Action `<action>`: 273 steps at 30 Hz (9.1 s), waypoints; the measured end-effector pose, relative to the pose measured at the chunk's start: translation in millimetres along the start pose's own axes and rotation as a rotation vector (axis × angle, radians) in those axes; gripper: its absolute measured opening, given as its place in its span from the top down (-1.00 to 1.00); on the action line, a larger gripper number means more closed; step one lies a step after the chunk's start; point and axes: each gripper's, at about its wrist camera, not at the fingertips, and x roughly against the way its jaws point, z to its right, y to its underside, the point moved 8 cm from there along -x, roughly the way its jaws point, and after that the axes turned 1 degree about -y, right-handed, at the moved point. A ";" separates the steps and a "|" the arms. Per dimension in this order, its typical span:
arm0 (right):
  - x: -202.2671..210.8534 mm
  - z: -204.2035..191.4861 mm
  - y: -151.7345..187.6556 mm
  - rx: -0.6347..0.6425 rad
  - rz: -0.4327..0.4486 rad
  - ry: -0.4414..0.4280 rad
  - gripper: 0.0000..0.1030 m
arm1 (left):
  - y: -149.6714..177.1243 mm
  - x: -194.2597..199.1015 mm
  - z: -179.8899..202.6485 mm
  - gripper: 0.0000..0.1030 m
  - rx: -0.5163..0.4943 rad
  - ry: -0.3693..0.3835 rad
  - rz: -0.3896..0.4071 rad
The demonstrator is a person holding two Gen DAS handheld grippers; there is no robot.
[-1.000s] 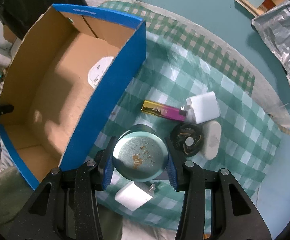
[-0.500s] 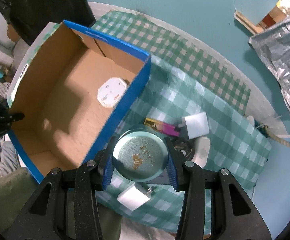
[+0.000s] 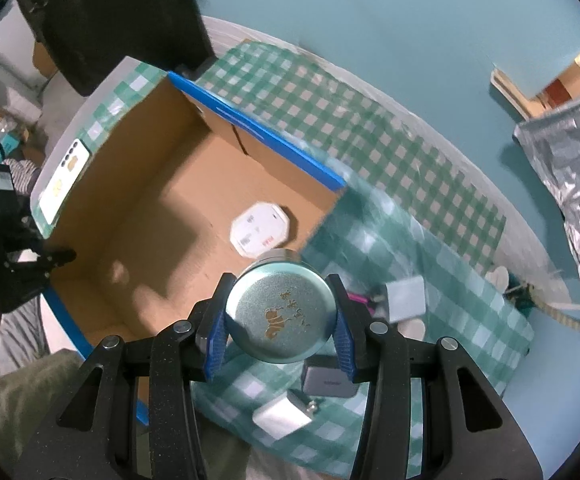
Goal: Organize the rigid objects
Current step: 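Carry the tin into the box beside the router and release it, then move the right gripper back over the grey UGREEN charger, then grasp the grey UGREEN charger with the right gripper, then carry the grey charger into the box and release it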
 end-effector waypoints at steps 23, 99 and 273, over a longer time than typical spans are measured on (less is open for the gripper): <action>-69.7 -28.5 -26.6 0.052 -0.090 -0.011 0.14 | -0.8 -0.1 -1.0 0.80 -0.005 -0.001 -0.003; -8.7 87.1 76.0 -0.233 -0.069 0.068 -0.24 | 1.0 -0.5 3.8 0.80 -0.021 -0.010 -0.015; -74.5 -50.9 19.7 0.061 -0.103 -0.032 0.22 | 5.1 -4.1 4.6 0.80 -0.056 -0.019 -0.039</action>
